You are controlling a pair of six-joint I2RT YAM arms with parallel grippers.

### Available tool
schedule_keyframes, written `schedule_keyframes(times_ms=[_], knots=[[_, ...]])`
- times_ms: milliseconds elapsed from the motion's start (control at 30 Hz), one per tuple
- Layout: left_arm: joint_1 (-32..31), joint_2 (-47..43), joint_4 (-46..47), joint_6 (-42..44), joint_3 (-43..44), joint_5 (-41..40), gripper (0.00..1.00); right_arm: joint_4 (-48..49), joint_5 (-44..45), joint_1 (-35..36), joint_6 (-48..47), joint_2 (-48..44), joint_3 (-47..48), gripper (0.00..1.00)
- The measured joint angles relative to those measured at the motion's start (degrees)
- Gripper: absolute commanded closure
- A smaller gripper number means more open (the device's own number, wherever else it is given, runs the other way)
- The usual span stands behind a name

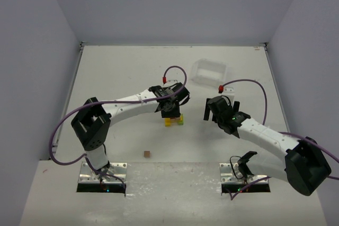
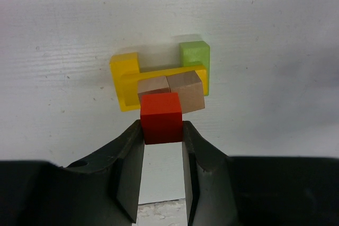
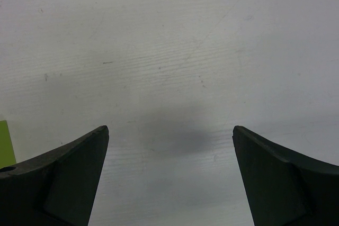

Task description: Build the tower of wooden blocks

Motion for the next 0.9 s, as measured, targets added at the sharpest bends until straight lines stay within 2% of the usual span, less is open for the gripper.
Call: schedule_keyframes(times_ms=[900], knots=[[0.02, 1.42, -0.42, -2.02, -0.04, -1.02, 0.85, -0.85, 0.28, -0.29, 0.22, 0.17, 0.00, 0.01]])
